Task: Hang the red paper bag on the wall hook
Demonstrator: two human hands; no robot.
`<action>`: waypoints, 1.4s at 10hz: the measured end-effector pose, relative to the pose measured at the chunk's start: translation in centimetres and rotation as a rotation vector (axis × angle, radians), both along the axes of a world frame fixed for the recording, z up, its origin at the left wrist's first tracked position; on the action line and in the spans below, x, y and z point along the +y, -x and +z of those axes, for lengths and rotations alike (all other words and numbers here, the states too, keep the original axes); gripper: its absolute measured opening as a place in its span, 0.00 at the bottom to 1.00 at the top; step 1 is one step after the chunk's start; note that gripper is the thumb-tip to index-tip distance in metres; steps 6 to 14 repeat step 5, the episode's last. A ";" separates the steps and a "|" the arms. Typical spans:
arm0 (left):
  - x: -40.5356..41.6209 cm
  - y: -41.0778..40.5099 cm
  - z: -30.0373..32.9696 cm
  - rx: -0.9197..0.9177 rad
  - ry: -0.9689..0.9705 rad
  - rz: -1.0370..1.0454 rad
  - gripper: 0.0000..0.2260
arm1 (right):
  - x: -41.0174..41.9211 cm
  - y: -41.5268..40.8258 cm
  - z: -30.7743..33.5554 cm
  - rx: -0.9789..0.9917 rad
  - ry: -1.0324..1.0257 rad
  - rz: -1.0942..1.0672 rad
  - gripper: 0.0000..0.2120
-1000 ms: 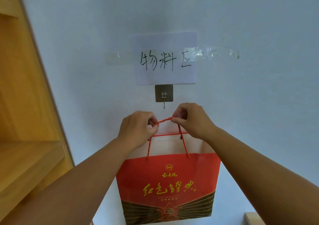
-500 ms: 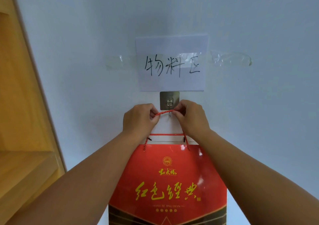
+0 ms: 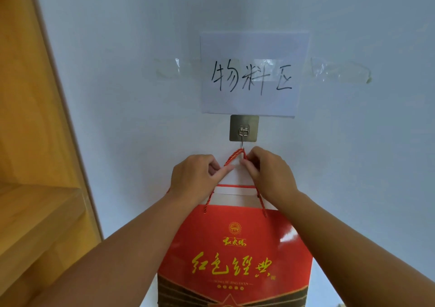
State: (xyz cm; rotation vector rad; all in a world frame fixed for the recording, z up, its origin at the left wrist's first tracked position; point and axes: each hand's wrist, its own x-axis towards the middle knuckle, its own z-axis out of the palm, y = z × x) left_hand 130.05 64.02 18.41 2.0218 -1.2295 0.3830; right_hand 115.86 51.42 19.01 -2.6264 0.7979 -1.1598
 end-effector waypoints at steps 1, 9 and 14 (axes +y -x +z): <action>2.0 0.4 -1.6 0.006 0.014 0.010 0.20 | 1.2 1.2 -0.7 -0.015 0.013 -0.023 0.09; 9.6 1.2 -8.2 -0.199 0.062 -0.047 0.14 | 13.1 9.8 -0.1 -0.155 -0.140 -0.054 0.08; 9.6 1.2 -8.2 -0.199 0.062 -0.047 0.14 | 13.1 9.8 -0.1 -0.155 -0.140 -0.054 0.08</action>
